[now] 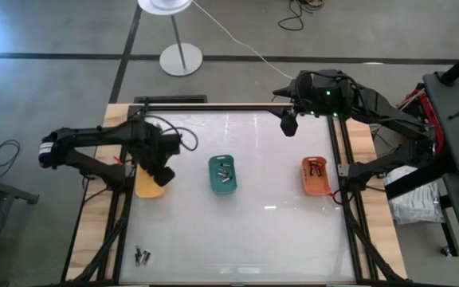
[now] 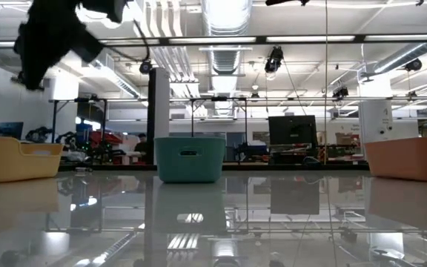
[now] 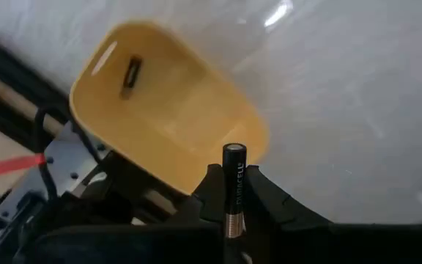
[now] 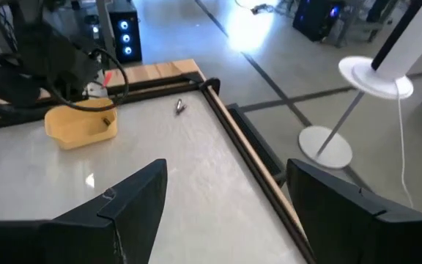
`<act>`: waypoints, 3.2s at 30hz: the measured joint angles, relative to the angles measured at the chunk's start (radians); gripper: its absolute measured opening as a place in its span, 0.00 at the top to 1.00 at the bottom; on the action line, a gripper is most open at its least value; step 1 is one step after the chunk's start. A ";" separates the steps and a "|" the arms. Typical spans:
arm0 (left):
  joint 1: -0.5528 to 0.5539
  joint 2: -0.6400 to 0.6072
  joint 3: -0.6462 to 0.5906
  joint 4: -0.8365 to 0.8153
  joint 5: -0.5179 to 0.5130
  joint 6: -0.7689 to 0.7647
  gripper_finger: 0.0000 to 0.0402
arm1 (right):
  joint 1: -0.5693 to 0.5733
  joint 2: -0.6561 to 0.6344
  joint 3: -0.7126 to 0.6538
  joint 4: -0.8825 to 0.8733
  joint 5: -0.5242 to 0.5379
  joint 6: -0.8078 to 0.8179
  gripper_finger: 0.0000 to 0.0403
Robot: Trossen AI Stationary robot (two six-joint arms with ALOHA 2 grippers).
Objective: Sort batteries
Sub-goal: Put the black battery into the yellow bin
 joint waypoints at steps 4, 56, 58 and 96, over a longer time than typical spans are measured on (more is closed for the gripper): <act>0.000 -0.036 -0.156 0.124 -0.061 -0.063 0.99 | 0.000 0.000 0.000 -0.024 0.000 0.046 0.33; 0.211 0.004 -0.552 0.552 -0.166 -0.190 0.83 | 0.002 0.010 -0.001 -0.107 0.011 0.206 0.27; 0.211 0.003 -0.521 0.497 -0.167 -0.187 0.77 | 0.003 0.010 0.010 -0.092 0.010 0.206 0.26; 0.819 0.466 -0.090 0.772 -0.491 -0.382 0.63 | 0.000 0.010 0.089 -0.174 0.009 0.089 0.23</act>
